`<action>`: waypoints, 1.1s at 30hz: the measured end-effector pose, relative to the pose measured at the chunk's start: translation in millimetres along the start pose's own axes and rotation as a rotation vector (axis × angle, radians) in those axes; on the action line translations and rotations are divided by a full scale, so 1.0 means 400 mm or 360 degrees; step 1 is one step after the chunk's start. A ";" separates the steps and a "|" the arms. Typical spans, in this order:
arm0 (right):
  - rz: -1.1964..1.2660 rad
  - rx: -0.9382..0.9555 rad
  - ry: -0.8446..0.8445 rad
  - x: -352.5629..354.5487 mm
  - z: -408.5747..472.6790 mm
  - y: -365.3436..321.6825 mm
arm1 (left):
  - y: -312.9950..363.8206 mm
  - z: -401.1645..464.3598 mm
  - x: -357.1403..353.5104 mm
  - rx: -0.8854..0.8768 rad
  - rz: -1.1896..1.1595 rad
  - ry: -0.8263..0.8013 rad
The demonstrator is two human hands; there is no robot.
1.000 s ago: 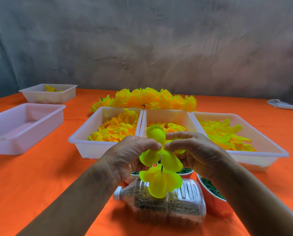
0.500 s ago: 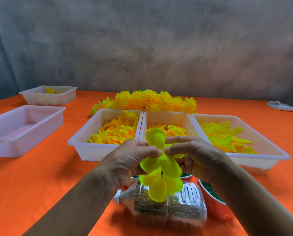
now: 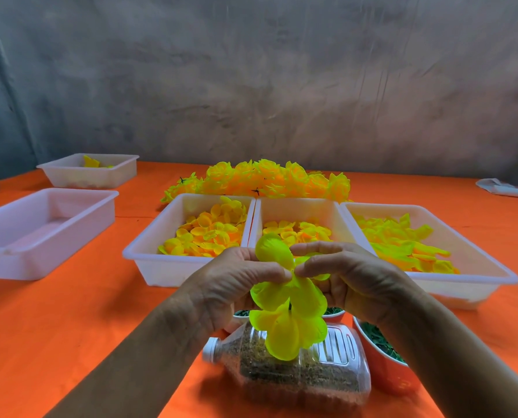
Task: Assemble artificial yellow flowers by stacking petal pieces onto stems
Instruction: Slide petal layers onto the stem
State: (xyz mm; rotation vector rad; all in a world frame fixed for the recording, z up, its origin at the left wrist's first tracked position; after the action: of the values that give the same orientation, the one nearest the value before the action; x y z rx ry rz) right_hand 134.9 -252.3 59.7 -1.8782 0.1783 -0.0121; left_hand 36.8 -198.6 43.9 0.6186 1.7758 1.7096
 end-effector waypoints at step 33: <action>-0.0002 -0.0055 -0.0027 -0.004 -0.002 0.004 | -0.002 0.003 -0.002 0.0070 0.0131 -0.0031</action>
State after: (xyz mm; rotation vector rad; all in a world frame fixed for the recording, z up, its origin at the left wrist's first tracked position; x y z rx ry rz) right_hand 133.1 -253.3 58.5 -1.9123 0.1665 0.0062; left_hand 38.0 -198.4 43.3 0.7342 1.8007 1.7169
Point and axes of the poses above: each hand's wrist, its own z-axis towards the middle knuckle, its own x-axis out of the back of the hand, y = z × x, the point moved 9 cm from there along z, towards the middle knuckle, and after that the axes turned 8 degrees about -x, right-handed, at the moved point
